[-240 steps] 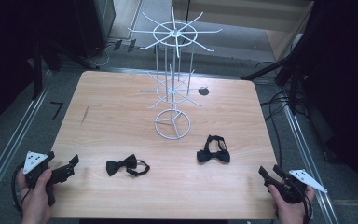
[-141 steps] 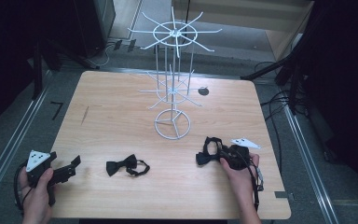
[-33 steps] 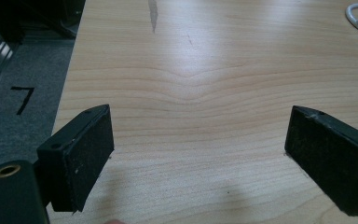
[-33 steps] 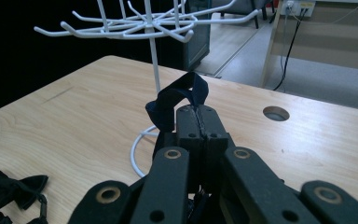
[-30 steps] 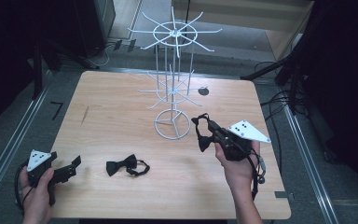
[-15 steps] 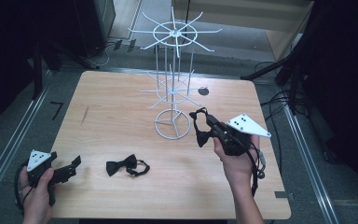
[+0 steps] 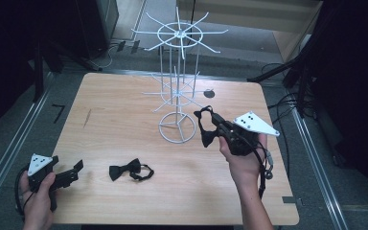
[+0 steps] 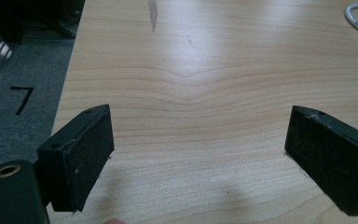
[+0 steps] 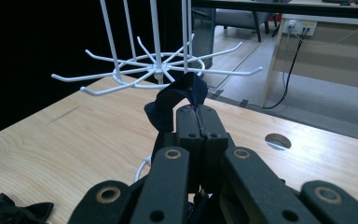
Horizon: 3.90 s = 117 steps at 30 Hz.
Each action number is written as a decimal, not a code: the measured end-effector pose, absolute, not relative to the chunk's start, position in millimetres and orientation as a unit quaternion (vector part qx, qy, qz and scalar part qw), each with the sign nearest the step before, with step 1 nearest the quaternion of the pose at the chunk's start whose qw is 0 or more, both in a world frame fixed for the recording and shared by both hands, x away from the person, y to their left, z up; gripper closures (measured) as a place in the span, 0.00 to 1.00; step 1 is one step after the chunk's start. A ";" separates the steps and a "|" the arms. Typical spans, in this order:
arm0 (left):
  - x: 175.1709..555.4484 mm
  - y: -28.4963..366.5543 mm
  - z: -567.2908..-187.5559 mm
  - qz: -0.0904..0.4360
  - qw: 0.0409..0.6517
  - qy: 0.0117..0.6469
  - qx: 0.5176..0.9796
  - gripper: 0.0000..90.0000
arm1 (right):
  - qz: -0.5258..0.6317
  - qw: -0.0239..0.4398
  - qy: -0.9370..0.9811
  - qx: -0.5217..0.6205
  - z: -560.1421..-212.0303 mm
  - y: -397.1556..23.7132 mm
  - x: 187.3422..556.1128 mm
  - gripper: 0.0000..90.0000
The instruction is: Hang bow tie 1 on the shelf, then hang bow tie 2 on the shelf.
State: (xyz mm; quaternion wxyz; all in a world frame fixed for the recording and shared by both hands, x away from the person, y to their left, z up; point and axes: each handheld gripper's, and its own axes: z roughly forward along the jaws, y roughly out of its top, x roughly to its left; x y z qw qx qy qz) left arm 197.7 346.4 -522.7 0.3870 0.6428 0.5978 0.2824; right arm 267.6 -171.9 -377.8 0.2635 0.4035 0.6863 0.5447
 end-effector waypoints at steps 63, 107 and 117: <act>197.6 346.9 -522.6 0.279 0.388 0.597 0.644 0.09 | 0.539 0.197 0.677 0.460 -408.7 -159.7 329.5 1.00; 198.9 345.5 -522.7 0.277 0.390 0.596 0.645 0.09 | 0.483 0.197 0.704 0.482 -490.9 -171.8 269.5 0.47; 199.5 344.6 -522.6 0.277 0.388 0.594 0.648 0.09 | 0.472 0.177 0.730 0.462 -501.6 -147.8 263.3 0.48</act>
